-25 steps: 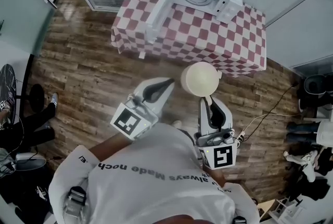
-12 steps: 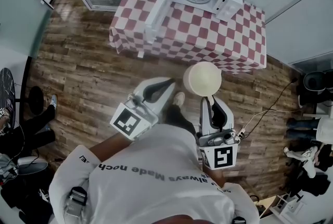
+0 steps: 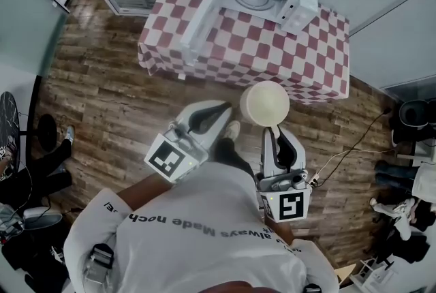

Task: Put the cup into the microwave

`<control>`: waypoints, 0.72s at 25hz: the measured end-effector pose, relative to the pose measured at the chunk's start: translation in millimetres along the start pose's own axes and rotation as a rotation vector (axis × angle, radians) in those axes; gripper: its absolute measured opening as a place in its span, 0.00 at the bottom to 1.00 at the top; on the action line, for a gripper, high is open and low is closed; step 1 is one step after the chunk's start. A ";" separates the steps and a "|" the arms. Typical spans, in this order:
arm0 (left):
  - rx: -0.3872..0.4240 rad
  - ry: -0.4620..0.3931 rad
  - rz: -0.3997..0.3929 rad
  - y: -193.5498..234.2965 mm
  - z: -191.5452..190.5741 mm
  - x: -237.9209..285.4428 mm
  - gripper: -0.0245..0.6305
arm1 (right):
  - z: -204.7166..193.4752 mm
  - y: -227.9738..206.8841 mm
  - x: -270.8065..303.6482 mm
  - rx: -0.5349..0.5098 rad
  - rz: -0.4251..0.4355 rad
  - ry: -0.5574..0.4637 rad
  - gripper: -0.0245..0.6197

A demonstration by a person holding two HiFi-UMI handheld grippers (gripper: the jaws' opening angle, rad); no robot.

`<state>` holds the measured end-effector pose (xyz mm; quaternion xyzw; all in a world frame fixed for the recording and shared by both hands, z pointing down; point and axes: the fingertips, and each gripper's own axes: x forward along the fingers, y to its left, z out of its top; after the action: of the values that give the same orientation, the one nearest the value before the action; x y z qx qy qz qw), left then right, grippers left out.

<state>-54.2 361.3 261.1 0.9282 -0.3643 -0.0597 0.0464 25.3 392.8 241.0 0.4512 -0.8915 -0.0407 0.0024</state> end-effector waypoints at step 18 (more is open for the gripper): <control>0.024 0.002 0.031 53.6 0.8 153.8 0.04 | -8.2 -148.9 71.2 0.000 0.026 -0.022 0.10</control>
<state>21.6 217.3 255.4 0.9230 -0.3793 -0.0539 0.0366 103.2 247.2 235.7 0.4393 -0.8972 -0.0454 -0.0070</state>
